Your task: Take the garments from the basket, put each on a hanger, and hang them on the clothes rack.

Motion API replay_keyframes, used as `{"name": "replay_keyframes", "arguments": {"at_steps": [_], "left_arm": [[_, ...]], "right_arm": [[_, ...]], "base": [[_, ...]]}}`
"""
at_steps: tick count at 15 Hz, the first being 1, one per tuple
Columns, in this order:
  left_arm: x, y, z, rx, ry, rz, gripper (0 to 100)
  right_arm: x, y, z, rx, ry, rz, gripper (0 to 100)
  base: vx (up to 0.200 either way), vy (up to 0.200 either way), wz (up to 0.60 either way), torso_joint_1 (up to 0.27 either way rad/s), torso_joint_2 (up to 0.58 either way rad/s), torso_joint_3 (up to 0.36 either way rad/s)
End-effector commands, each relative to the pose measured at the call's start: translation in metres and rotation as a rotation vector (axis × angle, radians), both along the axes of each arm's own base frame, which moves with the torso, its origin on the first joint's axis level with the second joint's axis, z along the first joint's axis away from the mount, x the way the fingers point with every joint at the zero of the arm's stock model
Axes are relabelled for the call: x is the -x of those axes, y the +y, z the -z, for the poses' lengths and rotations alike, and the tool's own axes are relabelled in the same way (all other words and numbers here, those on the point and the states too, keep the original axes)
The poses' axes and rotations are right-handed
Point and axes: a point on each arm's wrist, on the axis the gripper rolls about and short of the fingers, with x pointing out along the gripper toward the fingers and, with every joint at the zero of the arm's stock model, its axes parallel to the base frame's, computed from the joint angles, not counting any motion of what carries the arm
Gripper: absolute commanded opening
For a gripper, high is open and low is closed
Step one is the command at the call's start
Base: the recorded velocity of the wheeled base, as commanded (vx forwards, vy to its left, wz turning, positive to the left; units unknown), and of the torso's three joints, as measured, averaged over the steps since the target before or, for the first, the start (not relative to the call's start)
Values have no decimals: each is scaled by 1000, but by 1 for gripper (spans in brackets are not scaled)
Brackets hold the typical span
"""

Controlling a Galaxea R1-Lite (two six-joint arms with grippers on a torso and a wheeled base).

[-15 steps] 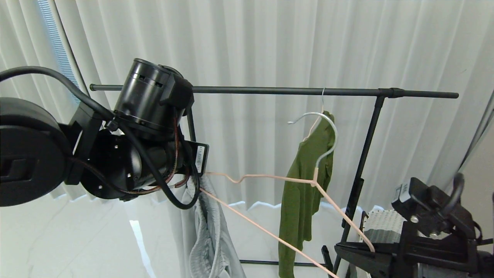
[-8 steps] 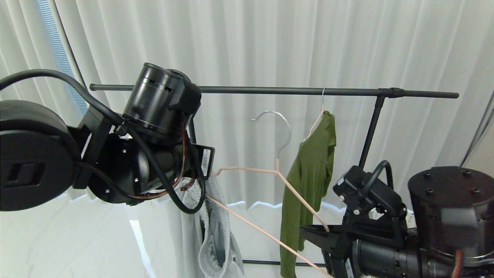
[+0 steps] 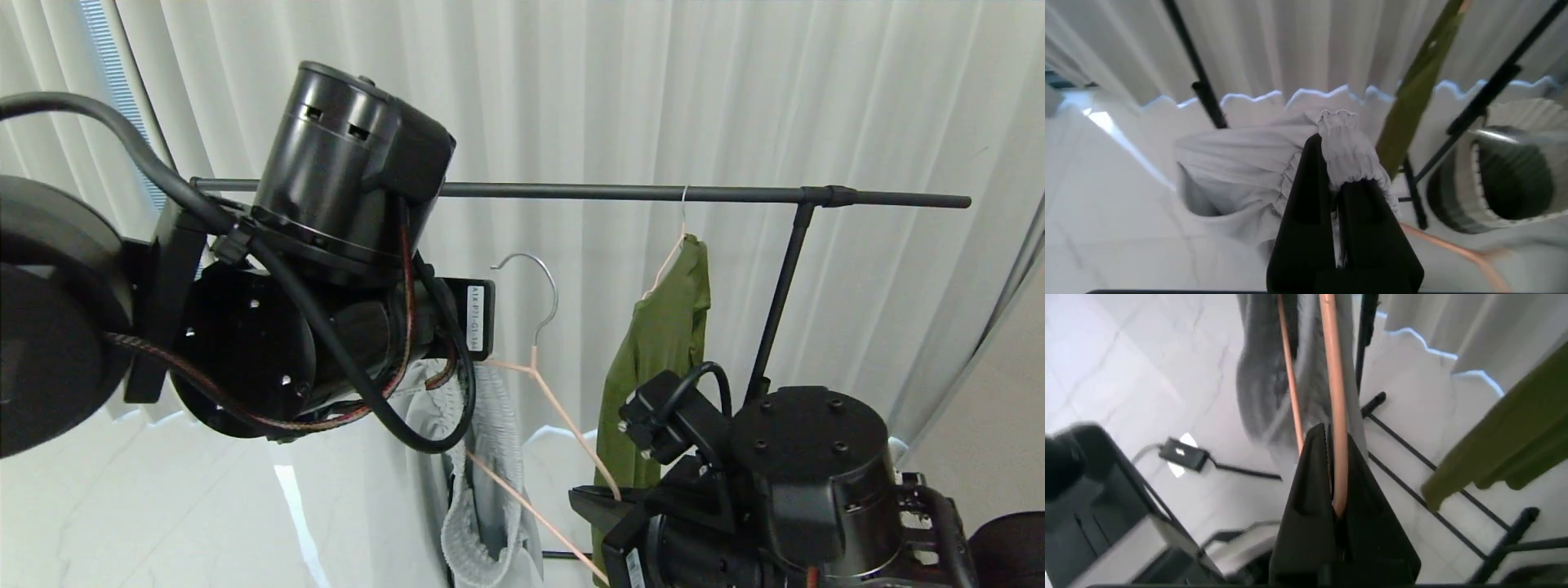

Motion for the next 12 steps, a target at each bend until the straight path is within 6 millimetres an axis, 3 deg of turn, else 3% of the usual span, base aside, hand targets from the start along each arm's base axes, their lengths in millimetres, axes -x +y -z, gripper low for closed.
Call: {"name": "replay_keyframes", "arguments": {"at_steps": [1, 6, 12], "left_arm": [[8, -8, -9, 35, -20, 34, 0], [20, -19, -15, 78, -29, 80, 0], [22, -13, -20, 87, -41, 69, 0]], "right_arm": [[-3, 16, 9, 0, 19, 19, 0], [-3, 26, 1, -59, 40, 53, 0], [-2, 14, -20, -140, 30, 123, 0]], "base": [[0, 0, 0, 0, 0, 0], [0, 0, 0, 0, 0, 0], [0, 0, 0, 0, 0, 0]]}}
